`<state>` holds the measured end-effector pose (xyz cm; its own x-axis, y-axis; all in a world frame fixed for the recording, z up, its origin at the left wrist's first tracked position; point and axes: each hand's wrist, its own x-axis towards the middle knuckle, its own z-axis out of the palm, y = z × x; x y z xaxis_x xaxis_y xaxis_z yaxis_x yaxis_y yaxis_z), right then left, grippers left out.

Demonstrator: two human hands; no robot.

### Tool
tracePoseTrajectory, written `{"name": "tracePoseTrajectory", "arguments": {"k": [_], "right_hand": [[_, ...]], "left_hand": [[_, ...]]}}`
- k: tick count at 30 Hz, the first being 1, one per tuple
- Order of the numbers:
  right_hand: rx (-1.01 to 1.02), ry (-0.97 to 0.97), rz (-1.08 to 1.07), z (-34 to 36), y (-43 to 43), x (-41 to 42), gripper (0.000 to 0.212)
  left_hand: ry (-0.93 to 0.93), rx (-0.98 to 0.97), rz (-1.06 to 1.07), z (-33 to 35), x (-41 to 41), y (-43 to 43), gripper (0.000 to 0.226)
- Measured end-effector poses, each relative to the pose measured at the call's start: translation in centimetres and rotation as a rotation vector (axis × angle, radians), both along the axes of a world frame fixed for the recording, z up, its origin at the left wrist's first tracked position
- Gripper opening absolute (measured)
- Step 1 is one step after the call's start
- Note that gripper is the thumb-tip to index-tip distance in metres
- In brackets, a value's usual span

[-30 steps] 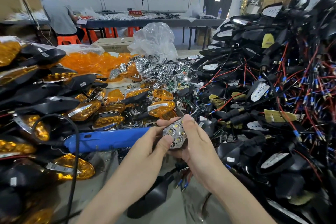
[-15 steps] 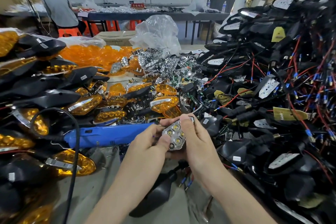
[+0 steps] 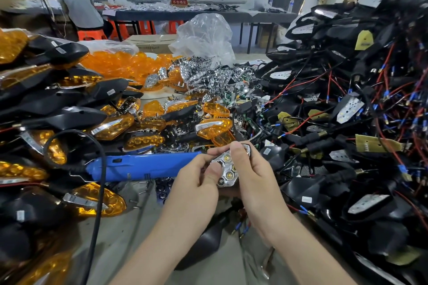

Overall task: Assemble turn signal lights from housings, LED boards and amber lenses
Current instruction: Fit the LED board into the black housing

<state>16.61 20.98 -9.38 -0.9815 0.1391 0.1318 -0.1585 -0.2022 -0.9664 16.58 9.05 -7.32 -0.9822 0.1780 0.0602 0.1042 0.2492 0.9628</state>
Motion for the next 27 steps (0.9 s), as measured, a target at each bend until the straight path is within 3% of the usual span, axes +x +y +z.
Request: {"name": "tracePoseTrajectory", "arguments": {"k": [8, 19, 27], "right_hand": [[-0.002, -0.006, 0.031, 0.5, 0.8, 0.3, 0.034], [0.127, 0.07, -0.037, -0.1, 0.4, 0.4, 0.031], [0.159, 0.06, -0.029, 0.2, 0.3, 0.2, 0.035]], "left_hand": [[-0.093, -0.01, -0.242, 0.2, -0.5, -1.3, 0.029], [-0.032, -0.028, -0.123, -0.8, -0.3, -0.1, 0.035], [0.017, -0.029, -0.201, -0.4, -0.2, -1.0, 0.029]]}}
